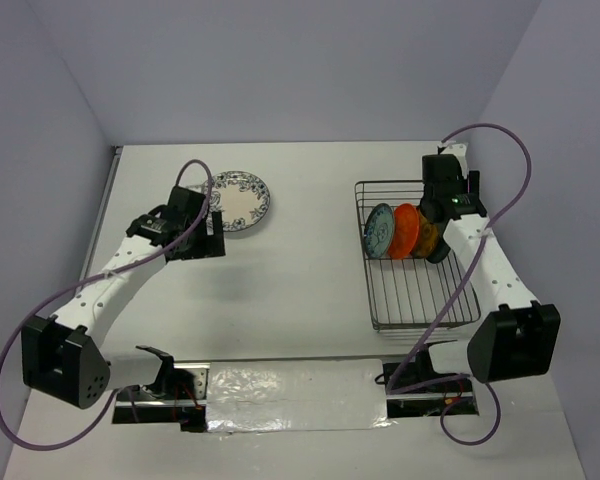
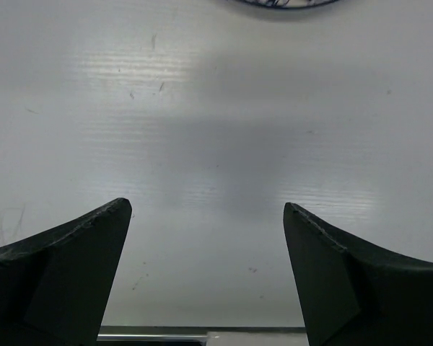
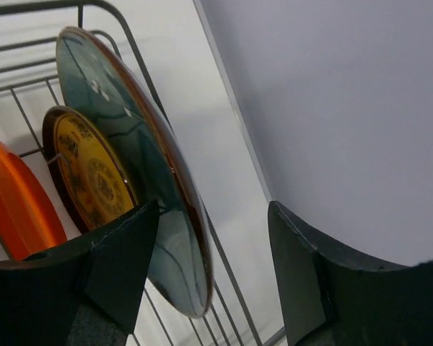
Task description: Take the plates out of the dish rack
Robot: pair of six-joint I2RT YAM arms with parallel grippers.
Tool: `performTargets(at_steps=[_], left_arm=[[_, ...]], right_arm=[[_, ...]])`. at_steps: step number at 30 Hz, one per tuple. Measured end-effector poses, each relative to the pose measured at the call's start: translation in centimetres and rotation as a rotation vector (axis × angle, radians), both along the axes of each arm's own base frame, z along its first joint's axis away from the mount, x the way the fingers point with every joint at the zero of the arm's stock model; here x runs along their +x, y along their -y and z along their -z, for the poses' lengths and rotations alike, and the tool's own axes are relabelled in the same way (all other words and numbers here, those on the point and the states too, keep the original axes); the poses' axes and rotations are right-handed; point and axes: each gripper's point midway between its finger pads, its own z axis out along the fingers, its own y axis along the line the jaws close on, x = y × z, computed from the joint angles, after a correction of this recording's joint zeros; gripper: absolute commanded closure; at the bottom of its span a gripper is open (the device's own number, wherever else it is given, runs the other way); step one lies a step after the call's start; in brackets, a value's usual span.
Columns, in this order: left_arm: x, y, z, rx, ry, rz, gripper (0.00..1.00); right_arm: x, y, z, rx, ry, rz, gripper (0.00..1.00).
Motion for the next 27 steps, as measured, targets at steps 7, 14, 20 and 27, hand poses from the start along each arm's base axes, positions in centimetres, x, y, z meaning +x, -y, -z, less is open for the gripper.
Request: performTargets(at_steps=[7,14,20,27], left_arm=[[-2.2,-0.8,3.0,0.043,-0.072,0.042,0.00],[-1.6,-0.3,2.4,0.023,-0.035,0.061,0.01],[-1.5,-0.2,2.3,0.023,-0.027,0.071,0.01],[-1.5,-0.2,2.2,0.022,-0.023,0.071,0.01]], right_arm=[[1.0,0.1,2.3,-0.006,-0.061,-0.001,0.64],[0.8,0.0,1.9,-0.021,-0.069,-0.025,0.95],[0.7,0.3,1.9,-0.020,-0.066,-0.012,1.00],[1.2,-0.1,1.9,-0.023,-0.079,-0.065,1.00]])
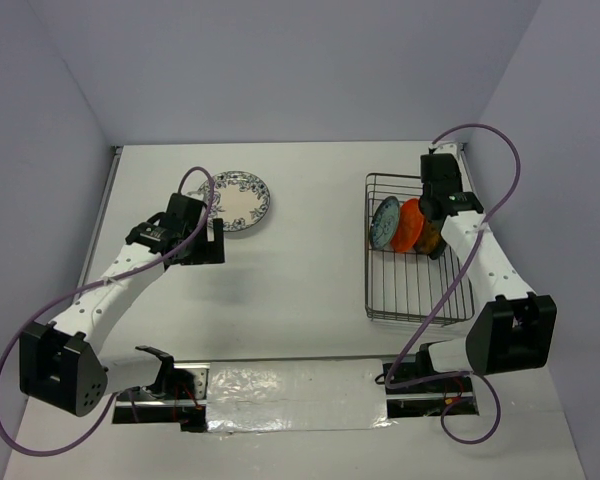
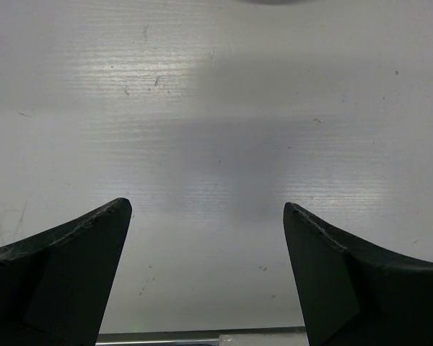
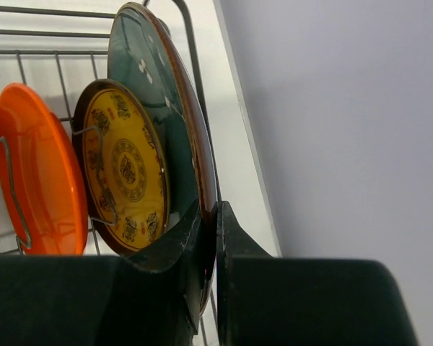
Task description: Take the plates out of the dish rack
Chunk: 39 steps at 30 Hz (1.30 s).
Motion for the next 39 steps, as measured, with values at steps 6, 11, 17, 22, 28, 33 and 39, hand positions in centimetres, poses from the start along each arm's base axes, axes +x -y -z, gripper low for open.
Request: performTargets(at_steps=[6,11,17,22,28,33,39], left_arm=[[0.0,0.0,0.0,0.001,0.000,0.000,0.00],[0.0,0.0,0.0,0.001,0.000,-0.001,0.00],[0.0,-0.1,0.0,0.004,0.001,-0.003,0.00],[0.0,-0.2,0.0,0.007,0.002,-0.006,0.00],[0.0,0.1,0.0,-0.006,0.001,0.001,0.00],[0.1,2.7,-1.6,-0.138,0.047,0.080,0.00],[0.4,9.0,-11.8,-0.521,0.359,0.298,0.01]], right_arm=[[0.9,-0.6,-0.3,-0.020,-0.016,-0.099,1.00],[1.4,-1.0,-0.8,-0.019,-0.015,-0.143,1.00],[2.6,-1.3,-2.7,-0.030,0.014,-0.180,1.00],[3.8,-1.0,-5.7,-0.063,0.067,-0.151,1.00],[4.2,-1.7,-11.8,-0.161,0.165,-0.124,1.00],[3.6,-5.7,-18.6,-0.270,0.302,-0.174,1.00],[0.4,-15.7,-25.1,-0.099,0.532,-0.437,1.00]])
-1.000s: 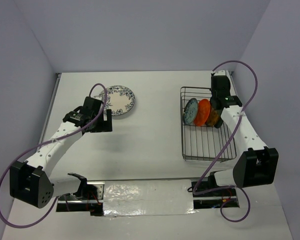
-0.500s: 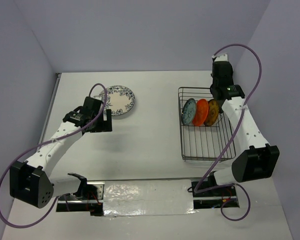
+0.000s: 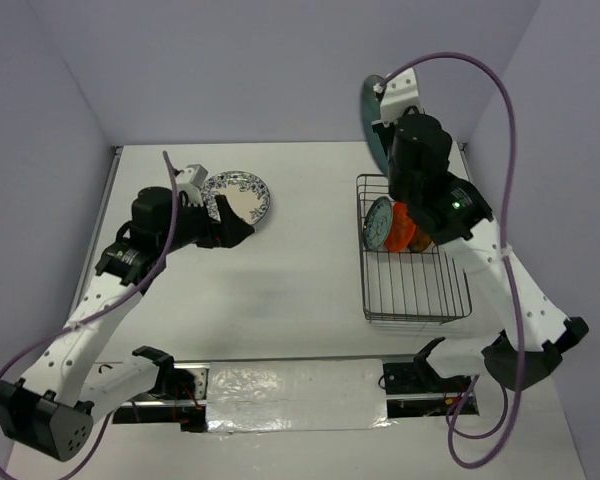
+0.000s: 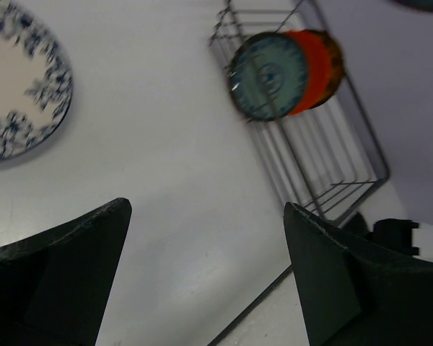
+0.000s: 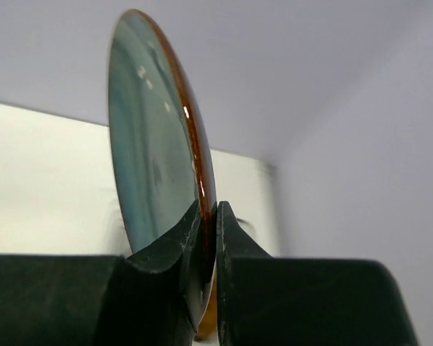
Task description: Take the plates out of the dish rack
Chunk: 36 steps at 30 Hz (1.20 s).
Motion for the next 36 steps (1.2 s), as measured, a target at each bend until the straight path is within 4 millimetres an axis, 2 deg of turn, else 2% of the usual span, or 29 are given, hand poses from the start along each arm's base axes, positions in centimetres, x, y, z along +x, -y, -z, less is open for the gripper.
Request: performTargets(at_steps=[2,4,5,9,12,15,16,17,18,19,20,21,22,23,24,25,27,29,32,36], left_arm=[[-0.5,1.1,-4.1,-0.100,0.128,0.054,0.00],[-1.0,1.6,-7.1,-0.158,0.226,0.082,0.01],[-1.2,1.6,-7.8,-0.168,0.253,0.089,0.00],[-1.0,1.3,-8.9,-0.152,0.271,0.072,0.01],[-0.6,0.8,-8.0,-0.112,0.250,0.052,0.05],[-0.6,0.6,-6.9,-0.080,0.221,0.052,0.25],[-0.7,0.7,-6.6,-0.077,0.209,0.058,0.43],[-0.8,0.8,-6.4,-0.076,0.200,0.067,0.52],[-0.9,0.9,-6.2,-0.071,0.199,0.080,0.67],[-0.9,1.0,-6.1,-0.064,0.201,0.088,0.94],[-1.4,1.3,-5.9,-0.076,0.184,0.118,1.00],[-2.2,1.9,-6.3,-0.105,0.182,0.175,1.00],[-2.5,2.2,-6.7,-0.119,0.194,0.197,1.00],[-2.8,2.4,-7.2,-0.127,0.205,0.210,1.00],[-2.7,2.3,-7.5,-0.125,0.212,0.201,1.00],[-2.4,2.1,-7.4,-0.106,0.214,0.182,1.00],[-1.4,1.2,-5.4,-0.060,0.144,0.104,1.00],[0.3,-0.4,-2.7,0.010,0.038,-0.005,1.00],[3.2,-4.3,1.7,0.072,-0.159,-0.200,1.00],[7.2,-9.8,4.8,0.032,-0.313,-0.427,1.00]], right_arm=[[-1.2,-3.0,-0.6,0.142,0.014,-0.195,1.00],[-3.2,-6.0,-0.1,0.293,0.002,-0.410,1.00],[-4.3,-7.2,0.4,0.349,-0.018,-0.494,1.00],[-8.5,-12.0,3.8,0.522,-0.166,-0.784,1.00],[-10.3,-15.6,7.0,0.621,-0.318,-0.942,1.00],[-10.9,-18.6,9.8,0.709,-0.457,-1.036,1.00],[-10.9,-19.3,10.6,0.731,-0.492,-1.048,1.00],[-10.7,-19.8,11.2,0.750,-0.514,-1.052,1.00],[-10.4,-20.2,11.5,0.765,-0.525,-1.052,1.00],[-10.1,-20.3,11.9,0.773,-0.533,-1.045,1.00],[-9.7,-20.2,12.1,0.788,-0.534,-1.029,0.95],[-8.8,-19.6,12.3,0.789,-0.521,-0.999,0.83],[-8.7,-19.2,12.4,0.805,-0.529,-1.004,0.64],[-8.4,-19.2,12.2,0.823,-0.522,-1.001,0.07],[-8.2,-19.3,11.7,0.847,-0.502,-0.991,0.00],[-8.0,-19.4,10.8,0.862,-0.469,-1.001,0.00],[-7.3,-19.0,9.3,0.893,-0.392,-0.990,0.00],[-6.6,-17.2,8.6,0.926,-0.322,-0.923,0.00],[-6.2,-13.3,9.2,0.957,-0.235,-0.782,0.00],[-7.7,-10.8,9.2,0.947,-0.167,-0.720,0.00]])
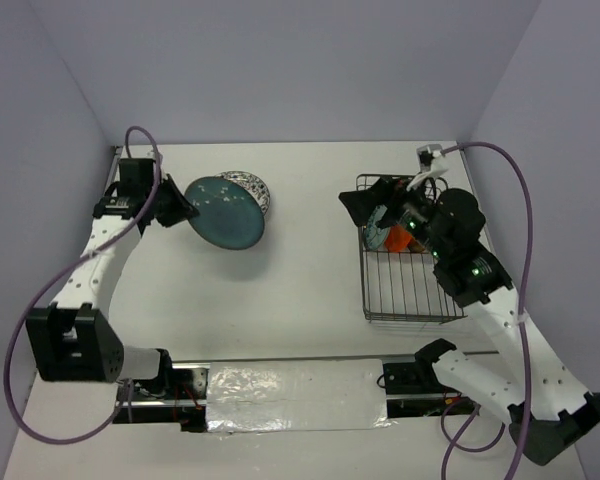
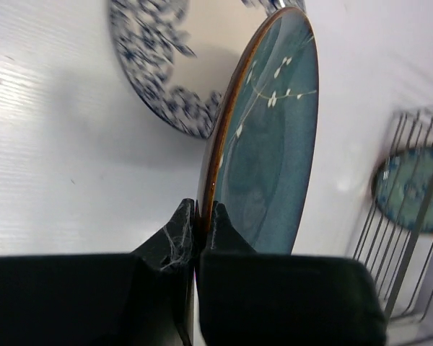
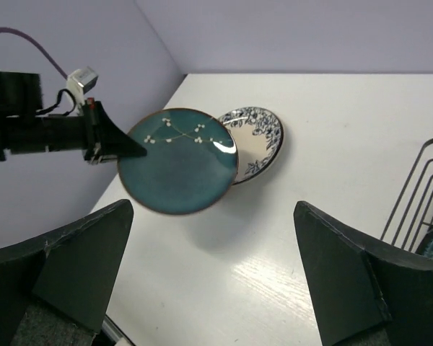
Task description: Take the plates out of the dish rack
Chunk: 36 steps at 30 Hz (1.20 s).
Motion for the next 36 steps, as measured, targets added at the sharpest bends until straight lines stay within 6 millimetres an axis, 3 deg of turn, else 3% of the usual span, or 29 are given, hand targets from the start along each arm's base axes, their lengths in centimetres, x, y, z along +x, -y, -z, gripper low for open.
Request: performTargets(at_steps=[3,5,8,12,15,18,21,25,29,30,31,36], left_arm=[[3.4,-2.9,0.8,-0.036,-0.028,-0.113,1.00],[6.0,-3.7,1.2,-0.067,-0.027,-0.144,0.98],[10.1,-4.1,2.5,-0.131,-0.024,-0.156,0.98],[13.0,-3.9,6.0,-0.175,-0.074,-0.150,0.92],[13.1,-3.9,8.3,-0.182,-0.128,-0.155,0.87],[13.0,-3.6,8.4,-0.202,-0.142,-0.150,0.75],[13.4,-3.3,7.9,-0.225,-0.120,-0.136,0.43],[13.4,-3.1,8.2,-0.243,-0.103,-0.138,0.27],[12.0,-2.6,9.9,-0.229,-0.175,-0.152,0.20],[11.8,-2.3,10.1,-0.219,-0.187,-0.152,0.08],[11.6,-1.9,10.2,-0.206,-0.199,-0.151,0.02],[10.9,-0.8,10.5,-0.130,-0.246,-0.158,0.01]], right_arm=[[-1.4,1.4,-1.0,0.000,0.049,0.032,0.00],[-2.1,2.0,-1.2,-0.009,0.069,0.040,0.00],[-2.9,2.4,-1.1,-0.024,0.083,0.039,0.00],[-3.4,2.6,-0.4,-0.045,0.081,0.030,0.00],[-3.6,2.8,0.2,-0.064,0.077,0.029,0.00],[-3.6,2.8,0.9,-0.081,0.063,0.029,0.00],[-3.6,2.9,1.4,-0.096,0.056,0.027,0.00],[-3.6,2.9,2.0,-0.107,0.049,0.027,0.00],[-3.6,2.9,2.7,-0.117,0.032,0.025,0.00],[-3.6,2.9,2.9,-0.119,0.029,0.025,0.00],[-3.6,2.9,2.9,-0.121,0.028,0.025,0.00],[-3.5,3.5,3.7,-0.150,0.006,0.050,0.00]])
